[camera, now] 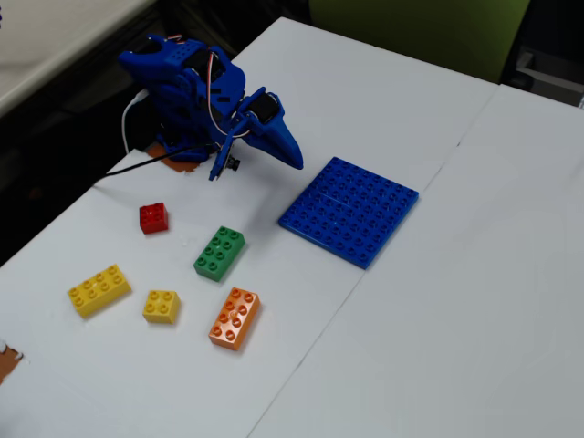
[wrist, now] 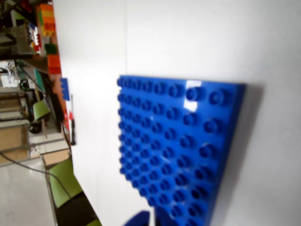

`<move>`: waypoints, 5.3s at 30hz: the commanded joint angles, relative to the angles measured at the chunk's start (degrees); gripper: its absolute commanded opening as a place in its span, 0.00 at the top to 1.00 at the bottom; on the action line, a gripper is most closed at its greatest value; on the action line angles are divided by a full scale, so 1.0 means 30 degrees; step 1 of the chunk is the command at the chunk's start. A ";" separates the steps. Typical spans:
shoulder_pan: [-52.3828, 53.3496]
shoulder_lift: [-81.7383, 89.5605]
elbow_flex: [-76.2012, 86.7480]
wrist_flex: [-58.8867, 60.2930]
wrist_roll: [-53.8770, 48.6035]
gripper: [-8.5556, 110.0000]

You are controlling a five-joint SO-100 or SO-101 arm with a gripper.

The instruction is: Pick up the 2x2 yellow block and go up the 8x8 blue block.

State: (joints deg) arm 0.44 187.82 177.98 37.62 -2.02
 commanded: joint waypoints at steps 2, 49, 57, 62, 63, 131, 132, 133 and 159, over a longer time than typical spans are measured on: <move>-0.0117 0.0820 0.0820 0.0000 0.0088 0.93; -0.0146 0.0791 0.0820 0.0059 0.0088 0.93; 0.0264 0.0557 -0.0791 -0.2139 -0.4395 0.93; 0.1377 -0.2490 -0.4658 -0.2314 -0.6387 0.93; 0.1553 -0.3457 -0.5771 -0.2051 -0.6738 0.93; 1.7959 -4.3271 -5.0449 1.8691 -5.3584 0.86; 1.8018 -4.3535 -5.0684 1.8691 -5.4023 0.85; 1.8076 -4.3770 -5.0859 1.8662 -5.4258 0.85; 1.8076 -4.8398 -5.3086 1.8398 -5.7803 0.67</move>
State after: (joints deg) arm 55.11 41.75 21.53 92.11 -174.90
